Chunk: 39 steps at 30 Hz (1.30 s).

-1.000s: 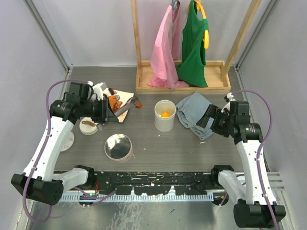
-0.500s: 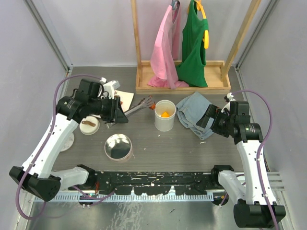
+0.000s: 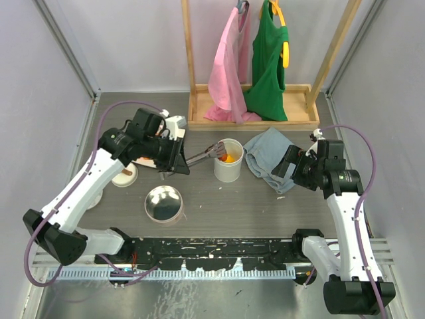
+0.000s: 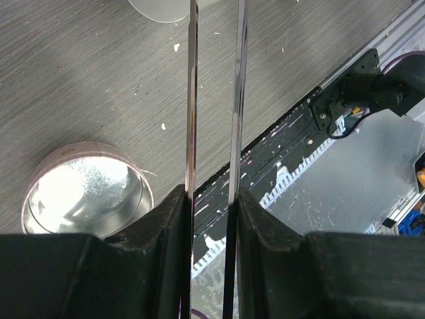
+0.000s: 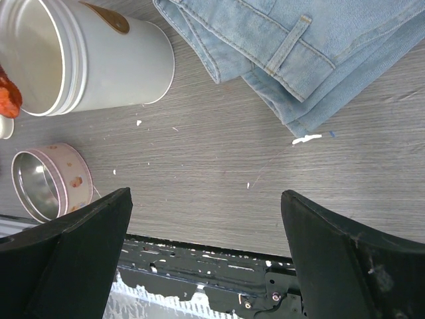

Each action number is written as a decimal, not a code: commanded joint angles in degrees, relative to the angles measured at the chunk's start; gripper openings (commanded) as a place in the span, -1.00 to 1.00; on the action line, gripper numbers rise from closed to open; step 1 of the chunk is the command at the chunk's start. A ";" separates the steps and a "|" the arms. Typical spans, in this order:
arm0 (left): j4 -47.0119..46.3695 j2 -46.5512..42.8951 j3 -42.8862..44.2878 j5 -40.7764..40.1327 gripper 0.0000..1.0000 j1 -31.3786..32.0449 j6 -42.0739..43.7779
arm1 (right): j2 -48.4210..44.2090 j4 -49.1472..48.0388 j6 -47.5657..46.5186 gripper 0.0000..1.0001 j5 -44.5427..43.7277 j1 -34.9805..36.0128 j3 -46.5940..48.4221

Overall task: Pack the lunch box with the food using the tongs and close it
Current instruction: Place the fake food in the packing box.

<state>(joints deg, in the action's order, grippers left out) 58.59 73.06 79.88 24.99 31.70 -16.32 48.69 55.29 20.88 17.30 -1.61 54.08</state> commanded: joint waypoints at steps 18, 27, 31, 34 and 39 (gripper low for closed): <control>-5.03 6.35 6.38 -5.24 -0.56 6.65 -0.66 | -0.57 -2.82 -0.59 0.98 -0.51 0.29 0.28; -6.64 6.92 6.13 -4.97 -0.46 6.78 -1.52 | -1.08 -2.73 -0.50 0.98 -0.68 0.28 -0.01; -7.23 7.25 5.84 -4.26 -0.42 6.83 -1.83 | -1.22 -2.73 -0.41 0.98 -0.61 0.29 -0.21; -7.37 7.67 5.79 -3.88 -0.41 6.85 -2.05 | -1.15 -2.73 -0.41 0.98 -0.68 0.29 -0.19; -8.17 7.56 5.64 -3.87 -0.36 6.85 -2.48 | -1.18 -2.74 -0.43 0.98 -0.69 0.29 -0.20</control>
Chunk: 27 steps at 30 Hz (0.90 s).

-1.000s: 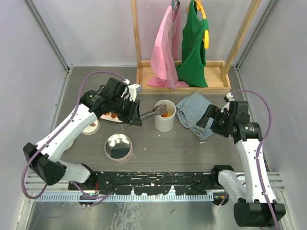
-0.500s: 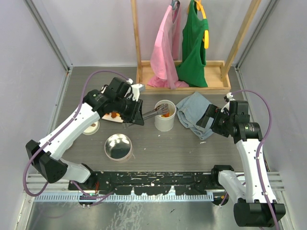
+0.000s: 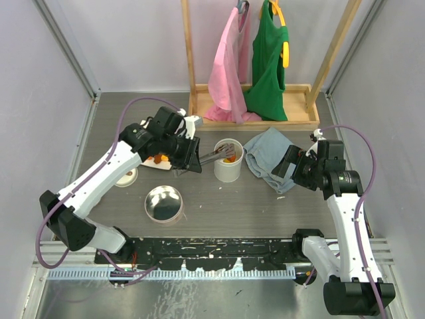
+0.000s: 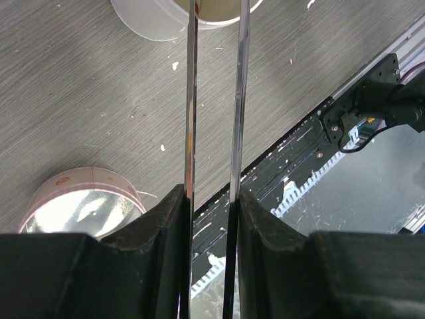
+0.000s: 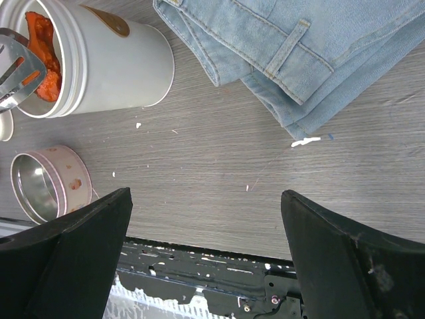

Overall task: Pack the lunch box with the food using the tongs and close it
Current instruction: Place the fake food in the packing box.

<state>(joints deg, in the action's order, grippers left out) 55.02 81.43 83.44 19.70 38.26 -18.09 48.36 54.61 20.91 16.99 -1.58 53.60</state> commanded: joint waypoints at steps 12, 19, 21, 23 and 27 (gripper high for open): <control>-5.22 -1.55 2.05 1.34 -0.27 0.32 -0.68 | -1.10 -2.10 -0.43 0.98 -0.47 0.27 0.20; -4.53 -1.70 2.14 1.14 -0.24 0.31 -0.31 | -1.08 -1.96 -0.47 0.98 -0.62 0.27 0.28; -4.61 -1.96 2.17 0.72 -0.24 0.24 -0.24 | -1.14 -1.92 -0.43 0.98 -0.65 0.27 0.29; -4.51 -2.38 2.46 -0.18 -0.24 0.25 0.01 | -1.16 -1.88 -0.47 0.98 -0.65 0.26 0.28; -3.27 -3.82 2.73 -5.56 -0.24 0.28 0.80 | -1.03 -1.82 -0.43 0.98 -0.65 0.27 0.19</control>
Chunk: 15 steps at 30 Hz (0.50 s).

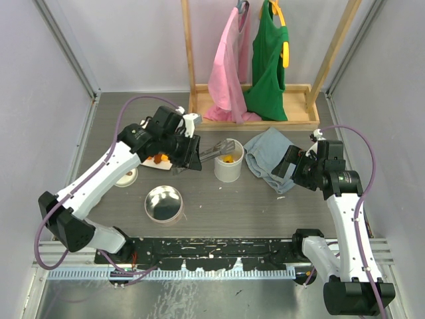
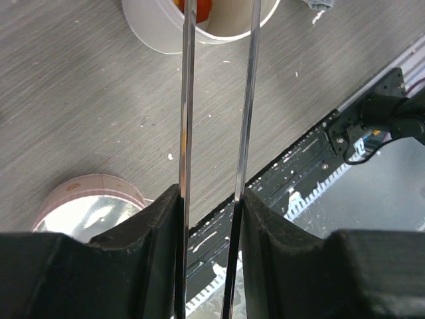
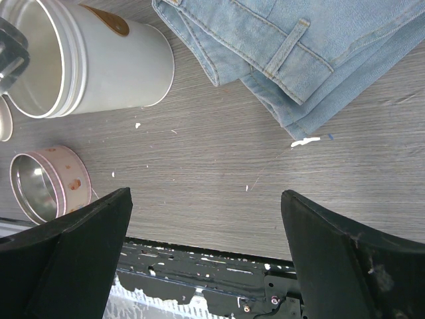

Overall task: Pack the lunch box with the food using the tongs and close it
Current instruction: Place the fake food in the packing box, then pick up the fake food from the plate.

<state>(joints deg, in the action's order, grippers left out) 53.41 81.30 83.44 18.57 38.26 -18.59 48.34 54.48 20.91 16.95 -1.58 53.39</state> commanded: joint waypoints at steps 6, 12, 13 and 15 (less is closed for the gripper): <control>-1.55 -9.71 0.09 -12.46 -0.26 -2.32 1.80 | -0.62 -1.66 -0.51 0.98 -0.52 0.27 0.85; -2.73 -15.18 -3.27 -13.61 -0.29 -7.42 1.45 | 0.06 -1.70 -0.59 0.98 -0.42 0.27 1.19; -2.84 -15.75 -3.73 -13.76 -0.29 -8.20 1.45 | 0.13 -1.66 -0.65 0.98 -0.35 0.27 1.19; -2.95 -16.87 -4.57 -14.34 -0.27 -9.54 1.45 | 0.13 -1.60 -0.65 0.98 -0.34 0.27 1.31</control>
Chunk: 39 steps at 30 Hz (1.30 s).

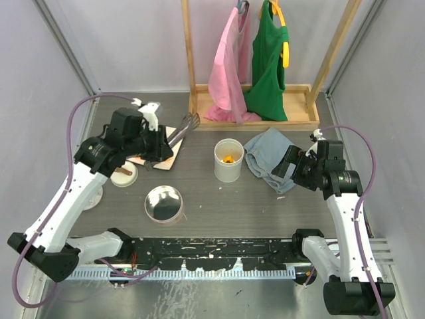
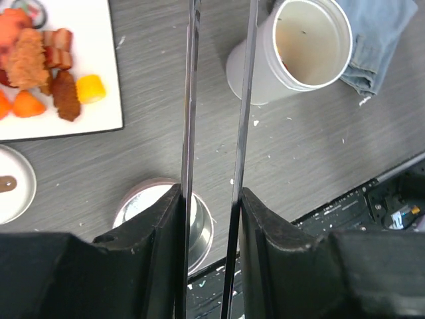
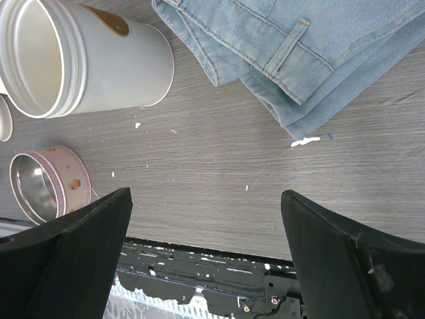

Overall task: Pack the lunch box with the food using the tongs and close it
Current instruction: Pick up the fake food from the plate.

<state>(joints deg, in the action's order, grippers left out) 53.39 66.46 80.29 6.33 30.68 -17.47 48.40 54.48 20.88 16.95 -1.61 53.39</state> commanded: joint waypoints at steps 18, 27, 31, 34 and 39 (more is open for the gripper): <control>6.70 4.14 -3.10 -5.16 -0.14 -18.25 8.44 | -0.09 -1.17 -0.76 0.98 -0.33 0.24 1.98; 8.40 11.10 -0.88 -8.20 -0.14 -19.81 12.15 | -0.35 -1.19 -0.66 0.98 -0.68 0.35 1.55; 10.19 14.16 1.98 -9.31 -0.13 -19.92 13.46 | -0.11 -1.30 -0.68 0.98 -0.36 0.35 1.63; 10.16 15.26 2.87 -10.56 -0.13 -19.87 14.01 | -0.35 -1.30 -0.67 0.98 -0.42 0.30 1.53; 9.85 15.17 3.23 -11.81 -0.12 -19.93 14.20 | -1.12 -1.40 -0.58 0.98 -0.61 0.33 1.05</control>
<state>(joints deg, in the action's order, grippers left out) 63.57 82.52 81.41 -3.25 11.22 -4.73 48.60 54.50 20.88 16.93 -1.58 53.41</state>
